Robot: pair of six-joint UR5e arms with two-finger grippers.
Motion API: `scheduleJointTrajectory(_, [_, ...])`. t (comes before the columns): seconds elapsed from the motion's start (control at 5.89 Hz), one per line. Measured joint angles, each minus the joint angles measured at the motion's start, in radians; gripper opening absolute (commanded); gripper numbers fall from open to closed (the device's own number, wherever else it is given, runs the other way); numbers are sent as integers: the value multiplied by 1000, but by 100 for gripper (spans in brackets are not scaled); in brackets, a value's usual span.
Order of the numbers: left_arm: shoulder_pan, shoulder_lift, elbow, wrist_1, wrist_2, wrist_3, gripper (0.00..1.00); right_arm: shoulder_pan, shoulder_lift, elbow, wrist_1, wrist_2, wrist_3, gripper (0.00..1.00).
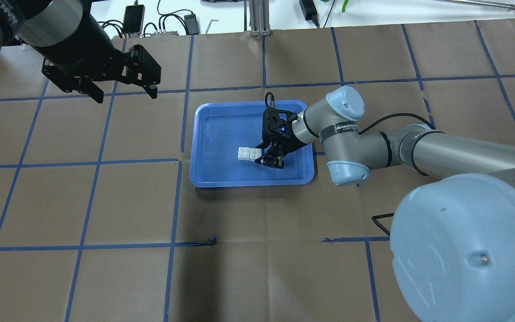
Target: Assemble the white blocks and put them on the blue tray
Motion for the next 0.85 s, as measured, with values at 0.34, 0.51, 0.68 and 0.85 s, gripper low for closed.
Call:
scheduleJointTrajectory(0.34, [0, 0, -1, 0, 0, 0, 100, 1, 0, -3, -1, 2, -1, 47])
scheduleJointTrajectory(0.51, [0, 0, -1, 0, 0, 0, 100, 0, 1, -5, -1, 2, -1, 47])
scheduleJointTrajectory(0.68, [0, 0, -1, 0, -1, 0, 100, 0, 1, -6, -2, 3, 0, 47])
scheduleJointTrajectory(0.85, [0, 0, -1, 1, -1, 0, 100, 0, 1, -7, -2, 3, 0, 62])
